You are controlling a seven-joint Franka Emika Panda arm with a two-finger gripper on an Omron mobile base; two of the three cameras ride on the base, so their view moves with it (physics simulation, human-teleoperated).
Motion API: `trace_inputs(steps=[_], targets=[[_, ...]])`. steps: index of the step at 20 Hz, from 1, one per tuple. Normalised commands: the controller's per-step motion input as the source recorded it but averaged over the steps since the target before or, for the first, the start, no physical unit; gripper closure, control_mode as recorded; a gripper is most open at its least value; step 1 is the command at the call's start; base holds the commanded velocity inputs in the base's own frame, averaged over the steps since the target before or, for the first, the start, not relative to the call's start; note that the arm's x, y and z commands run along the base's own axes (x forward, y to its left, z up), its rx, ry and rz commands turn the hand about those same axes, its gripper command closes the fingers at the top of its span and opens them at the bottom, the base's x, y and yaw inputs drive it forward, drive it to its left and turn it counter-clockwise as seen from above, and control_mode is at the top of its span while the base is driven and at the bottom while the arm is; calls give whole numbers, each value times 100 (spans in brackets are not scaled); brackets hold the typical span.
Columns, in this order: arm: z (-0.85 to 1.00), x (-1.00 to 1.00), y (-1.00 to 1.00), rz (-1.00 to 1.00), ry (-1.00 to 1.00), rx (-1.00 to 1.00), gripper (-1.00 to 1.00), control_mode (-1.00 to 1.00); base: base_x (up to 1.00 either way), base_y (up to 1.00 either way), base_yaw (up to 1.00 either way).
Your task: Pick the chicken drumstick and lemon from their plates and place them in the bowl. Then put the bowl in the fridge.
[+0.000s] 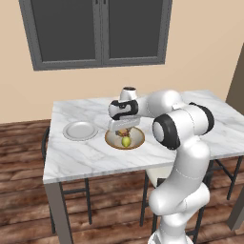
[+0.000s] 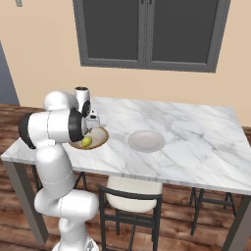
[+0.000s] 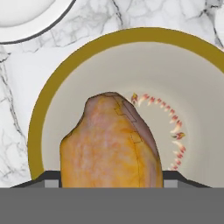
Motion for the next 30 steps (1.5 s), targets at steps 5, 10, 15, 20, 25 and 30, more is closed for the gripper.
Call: trace_inputs(steps=[5,10,15,20,25,30], targets=[[-9,0,2,-11,2,0,100,-100,0,0,0],[-17,0,8,-13,7,-2,100,-100,0,0,0],[-8,3,9,-7,4,-2,100,-100,0,0,0],[-10,0,7,-5,6,-3,100,-100,0,0,0],[-14,-1,2,-3,5,-6,100,-100,0,0,0],[-16,-2,-1,-3,5,-9,-100,-100,0,0,0]])
